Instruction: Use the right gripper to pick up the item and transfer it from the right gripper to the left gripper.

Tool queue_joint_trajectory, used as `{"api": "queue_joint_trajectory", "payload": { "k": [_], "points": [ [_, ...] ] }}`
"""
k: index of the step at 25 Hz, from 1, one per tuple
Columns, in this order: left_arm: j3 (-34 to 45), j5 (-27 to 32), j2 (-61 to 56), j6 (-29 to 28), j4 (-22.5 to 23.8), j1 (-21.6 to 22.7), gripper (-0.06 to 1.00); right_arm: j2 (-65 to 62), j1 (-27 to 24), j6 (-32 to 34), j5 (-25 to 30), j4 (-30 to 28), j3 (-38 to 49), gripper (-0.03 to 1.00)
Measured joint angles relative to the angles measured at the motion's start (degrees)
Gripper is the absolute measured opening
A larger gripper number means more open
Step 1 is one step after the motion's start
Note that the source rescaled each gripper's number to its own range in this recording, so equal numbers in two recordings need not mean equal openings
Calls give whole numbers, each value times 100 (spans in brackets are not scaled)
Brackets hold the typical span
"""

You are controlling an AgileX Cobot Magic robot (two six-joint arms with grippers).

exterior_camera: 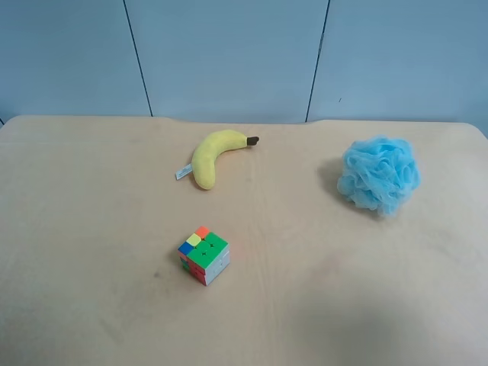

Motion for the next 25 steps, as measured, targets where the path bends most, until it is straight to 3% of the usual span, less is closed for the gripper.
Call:
{"api": "queue_joint_trajectory", "payload": {
  "k": [11,25],
  "points": [
    [0,0,0,0,0,0,100,139,0,1,-75,0,-202,88],
    [0,0,0,0,0,0,100,3377,0,-136,-350,0,-1432,88]
  ]
}}
